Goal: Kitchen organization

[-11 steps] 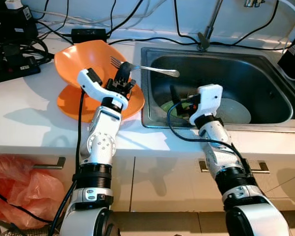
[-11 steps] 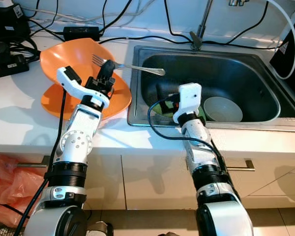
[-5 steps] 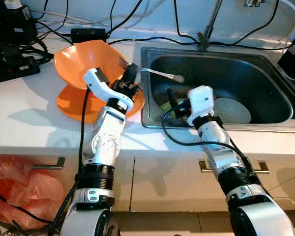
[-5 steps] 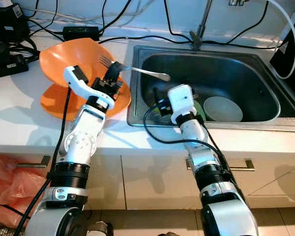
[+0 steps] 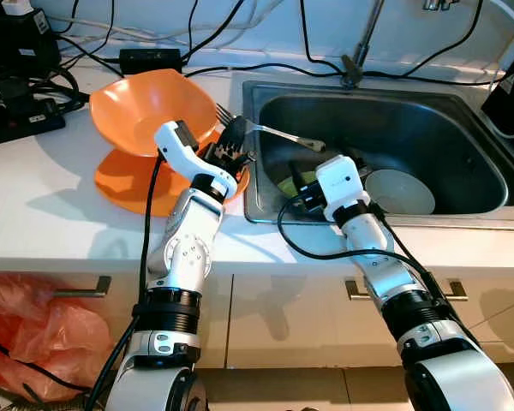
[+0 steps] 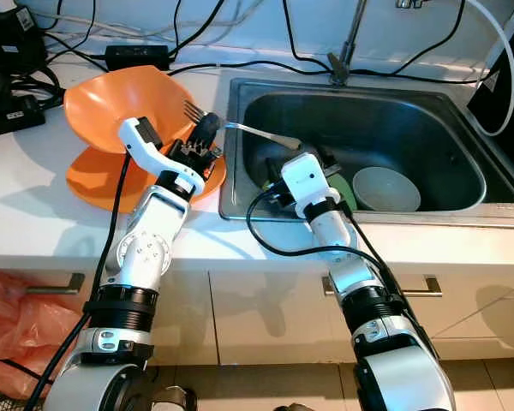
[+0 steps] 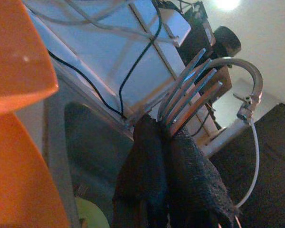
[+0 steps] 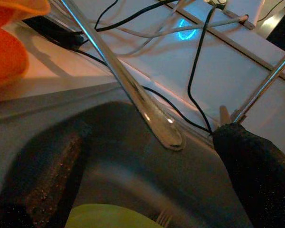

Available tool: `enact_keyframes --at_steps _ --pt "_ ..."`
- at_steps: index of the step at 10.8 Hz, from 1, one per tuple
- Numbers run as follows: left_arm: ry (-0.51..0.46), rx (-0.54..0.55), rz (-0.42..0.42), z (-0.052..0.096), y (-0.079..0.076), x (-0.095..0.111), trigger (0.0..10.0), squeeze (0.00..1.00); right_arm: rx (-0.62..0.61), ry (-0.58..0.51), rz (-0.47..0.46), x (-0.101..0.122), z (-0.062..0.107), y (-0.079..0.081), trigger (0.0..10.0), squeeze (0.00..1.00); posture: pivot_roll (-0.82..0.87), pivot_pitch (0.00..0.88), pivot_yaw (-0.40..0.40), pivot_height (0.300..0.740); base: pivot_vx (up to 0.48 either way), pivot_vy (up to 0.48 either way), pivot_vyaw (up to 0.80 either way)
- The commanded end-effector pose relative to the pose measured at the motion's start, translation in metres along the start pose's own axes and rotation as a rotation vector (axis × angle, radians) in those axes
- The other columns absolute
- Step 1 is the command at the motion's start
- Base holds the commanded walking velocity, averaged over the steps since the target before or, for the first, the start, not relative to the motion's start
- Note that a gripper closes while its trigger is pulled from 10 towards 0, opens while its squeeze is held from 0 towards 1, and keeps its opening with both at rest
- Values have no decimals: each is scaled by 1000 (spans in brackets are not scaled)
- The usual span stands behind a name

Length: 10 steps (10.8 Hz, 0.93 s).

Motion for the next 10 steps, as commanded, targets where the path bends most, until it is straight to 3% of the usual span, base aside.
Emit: enact_keyframes --at_steps 1,7,8,10 --pt "58 -24 46 0 -9 -27 10000 0 -11 17 31 -5 0 -5 10000 0 66 69 -62 740 0 0 0" --pt "139 -69 7 2 -17 -42 10000 0 -30 30 63 -6 -4 -8 9647 0 70 66 -68 740 0 0 0" --pt "142 -69 1 2 -17 -43 10000 0 -28 31 61 -6 -4 -7 0 0 70 67 -68 740 0 0 0" --pt "145 -69 1 3 -17 -43 10000 0 -24 37 63 -7 -3 -6 0 0 69 68 -67 740 0 0 0"
Point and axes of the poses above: a point about 5 cm out from each wrist's last joint towards the gripper, its own z axis pointing back from the gripper into the wrist, its own x axis along the axis of the wrist's last joint, y = z × x, the point moved 5 cm from there along -z, pointing out of the wrist towards the gripper, and after that the axes turned 15 degrees about z, right-handed, at the moved point
